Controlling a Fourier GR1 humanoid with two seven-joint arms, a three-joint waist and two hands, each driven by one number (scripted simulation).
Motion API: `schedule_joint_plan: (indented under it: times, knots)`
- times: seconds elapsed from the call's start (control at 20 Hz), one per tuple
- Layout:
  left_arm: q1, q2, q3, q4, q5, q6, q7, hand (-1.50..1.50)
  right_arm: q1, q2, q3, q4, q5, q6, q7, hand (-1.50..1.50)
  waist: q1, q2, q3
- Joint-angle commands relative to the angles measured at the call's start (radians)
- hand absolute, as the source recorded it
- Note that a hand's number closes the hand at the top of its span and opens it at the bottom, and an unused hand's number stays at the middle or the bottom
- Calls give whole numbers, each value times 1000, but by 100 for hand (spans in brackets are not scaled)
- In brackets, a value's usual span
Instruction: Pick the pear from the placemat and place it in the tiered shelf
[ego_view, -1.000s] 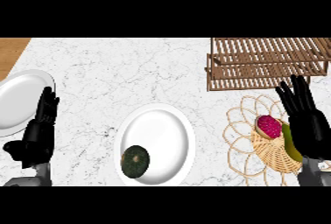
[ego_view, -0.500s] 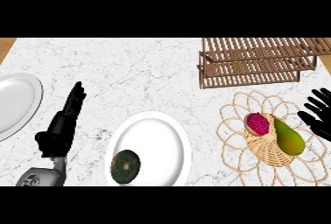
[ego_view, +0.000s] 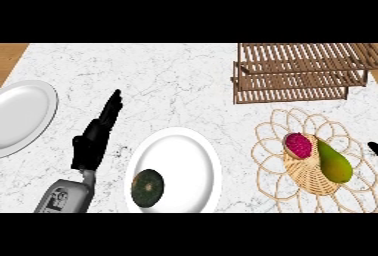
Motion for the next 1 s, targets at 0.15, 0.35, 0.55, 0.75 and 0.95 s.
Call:
schedule_joint_plan:
  times: [0.15, 0.35, 0.55, 0.75, 0.95]
  knots:
    - [-70, 12, 46, 76, 7, -35, -7, 0, -11, -137, 51, 27, -18, 325, 78, -150, -1, -4, -3]
    - [6, -25, -3, 26, -20, -17, -10, 0, -29, -225, 91, -56, 15, 376, 183, -150, 6, -9, -4]
    - [19, -25, 6, -13, -18, -19, 21, 0, -12, -262, 121, -178, 5, 425, 325, -150, -1, -12, -4]
    - [-25, -33, 17, 56, -28, -25, -33, 0, -116, -378, 185, -173, 36, 539, 464, -150, 4, -6, -4]
    - [-3, -9, 11, -15, -19, -46, 32, 0, -156, -442, 276, -248, 59, 661, 583, -150, 18, -11, -4]
